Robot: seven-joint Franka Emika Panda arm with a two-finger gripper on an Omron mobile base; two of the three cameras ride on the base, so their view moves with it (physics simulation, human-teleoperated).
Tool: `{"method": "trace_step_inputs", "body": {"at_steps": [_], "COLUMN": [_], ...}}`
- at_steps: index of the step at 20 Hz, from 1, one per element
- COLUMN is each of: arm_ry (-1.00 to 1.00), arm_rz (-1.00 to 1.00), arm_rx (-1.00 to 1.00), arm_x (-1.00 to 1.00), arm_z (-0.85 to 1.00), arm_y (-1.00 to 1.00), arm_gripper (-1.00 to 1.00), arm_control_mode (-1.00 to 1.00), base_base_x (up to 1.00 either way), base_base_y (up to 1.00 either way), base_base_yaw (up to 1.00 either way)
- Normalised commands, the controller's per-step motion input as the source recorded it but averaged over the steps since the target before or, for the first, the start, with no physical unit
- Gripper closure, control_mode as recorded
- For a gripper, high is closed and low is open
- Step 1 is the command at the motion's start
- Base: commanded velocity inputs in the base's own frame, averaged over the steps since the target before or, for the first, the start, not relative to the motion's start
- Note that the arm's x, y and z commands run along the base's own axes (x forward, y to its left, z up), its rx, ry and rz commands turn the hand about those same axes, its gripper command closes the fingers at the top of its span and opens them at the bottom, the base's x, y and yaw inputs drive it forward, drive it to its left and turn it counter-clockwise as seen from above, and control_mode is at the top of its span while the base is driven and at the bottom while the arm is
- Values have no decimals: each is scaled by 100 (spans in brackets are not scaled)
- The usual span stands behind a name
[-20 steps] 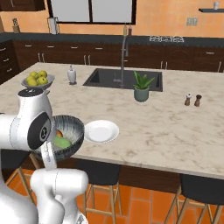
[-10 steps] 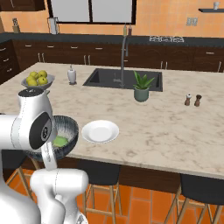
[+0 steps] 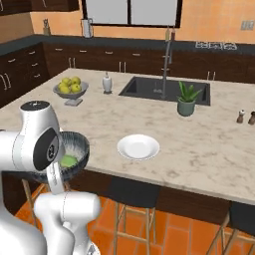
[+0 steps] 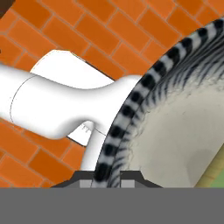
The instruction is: Pick the chicken drumstick and corn from their plates and place them in the bowl. Then put the bowl in the fridge.
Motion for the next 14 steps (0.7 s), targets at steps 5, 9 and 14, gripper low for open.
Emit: {"method": "trace_step_inputs", "body": {"at_steps": [5,9,14], "arm_ry": [0,0,0], "arm_rz": [0,0,0], "arm_rx": [0,0,0], "arm_x": [0,0,0], "arm_z": [0,0,0], "arm_y": [0,0,0], "arm_gripper": [100,100,100], "arm_control_mode": [100,100,100], "base_base_x": [0,0,21], "base_base_y": [38,34,24], "base_base_yaw": [82,91,85]}}
